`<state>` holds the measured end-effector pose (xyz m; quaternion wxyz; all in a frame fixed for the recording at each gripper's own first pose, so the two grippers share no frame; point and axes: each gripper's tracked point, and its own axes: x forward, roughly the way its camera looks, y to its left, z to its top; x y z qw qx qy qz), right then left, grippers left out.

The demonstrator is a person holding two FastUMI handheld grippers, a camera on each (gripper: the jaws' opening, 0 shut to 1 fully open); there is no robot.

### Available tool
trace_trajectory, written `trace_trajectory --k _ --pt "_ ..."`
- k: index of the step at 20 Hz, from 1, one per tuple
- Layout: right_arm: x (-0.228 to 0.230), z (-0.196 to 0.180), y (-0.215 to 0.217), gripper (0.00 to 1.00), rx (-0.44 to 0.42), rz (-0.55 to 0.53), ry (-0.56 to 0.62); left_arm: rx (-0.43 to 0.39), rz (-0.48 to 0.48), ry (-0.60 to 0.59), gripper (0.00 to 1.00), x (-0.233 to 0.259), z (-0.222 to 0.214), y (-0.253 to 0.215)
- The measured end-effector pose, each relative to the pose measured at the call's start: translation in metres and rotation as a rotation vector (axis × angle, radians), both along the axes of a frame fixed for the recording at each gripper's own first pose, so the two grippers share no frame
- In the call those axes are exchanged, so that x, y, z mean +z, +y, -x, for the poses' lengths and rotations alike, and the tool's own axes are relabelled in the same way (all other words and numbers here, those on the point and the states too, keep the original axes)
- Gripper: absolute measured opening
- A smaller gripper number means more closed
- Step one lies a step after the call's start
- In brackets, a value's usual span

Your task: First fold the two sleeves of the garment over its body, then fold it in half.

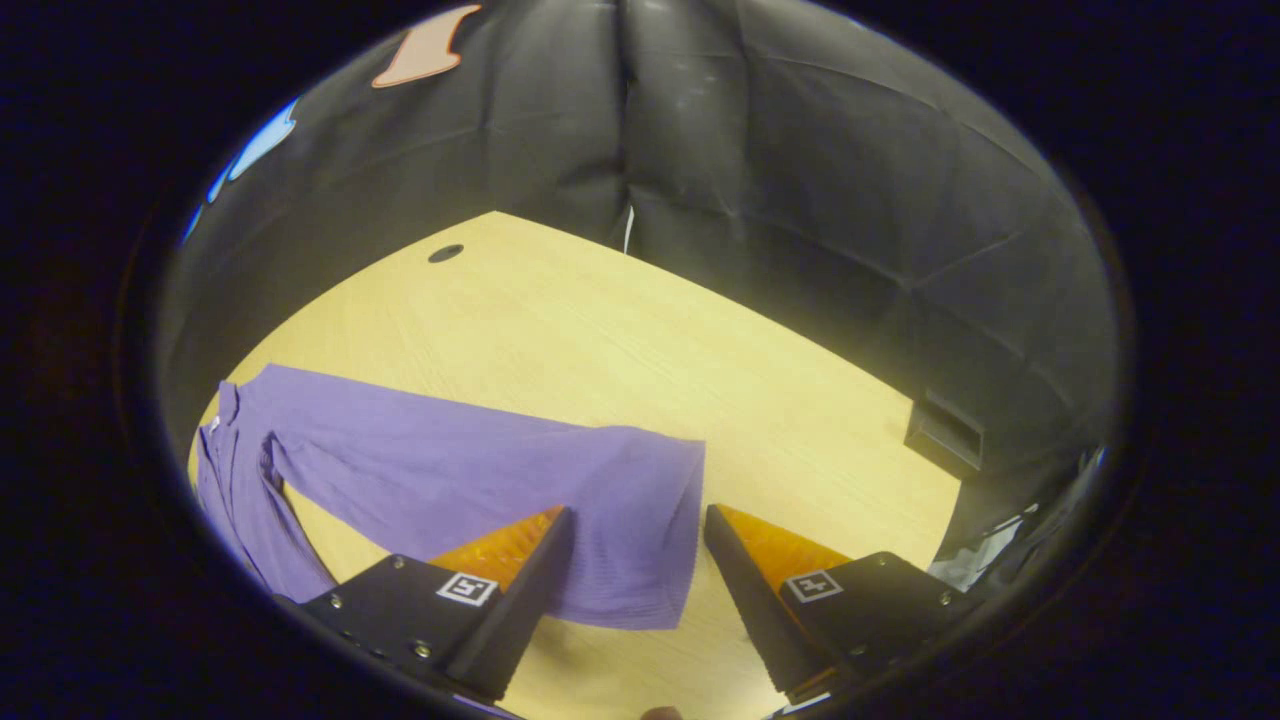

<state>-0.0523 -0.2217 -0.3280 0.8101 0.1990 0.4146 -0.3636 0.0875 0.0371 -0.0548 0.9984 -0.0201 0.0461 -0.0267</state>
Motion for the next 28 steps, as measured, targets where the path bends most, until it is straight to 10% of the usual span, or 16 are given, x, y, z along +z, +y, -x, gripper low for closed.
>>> trace_trajectory --k 4,8,12,14,28 --pt "0.002 -0.007 0.007 0.89 0.037 -0.007 -0.014 -0.006 0.008 0.0 0.96 -0.002 0.003 -0.003" --pt "0.001 -0.009 0.007 0.4 0.041 -0.026 -0.017 -0.007 0.01 0.0 0.96 -0.004 0.004 -0.002" --pt "0.003 -0.01 0.007 0.4 0.077 -0.012 -0.029 0.006 0.008 0.001 0.96 -0.007 0.006 0.009" --pt "0.0 -0.015 0.007 0.08 0.018 -0.049 -0.048 0.015 0.003 0.002 0.96 -0.009 0.005 0.015" --pt "0.095 -0.056 0.033 0.03 0.176 0.017 -0.26 -0.007 0.032 0.004 0.95 -0.024 -0.009 0.03"
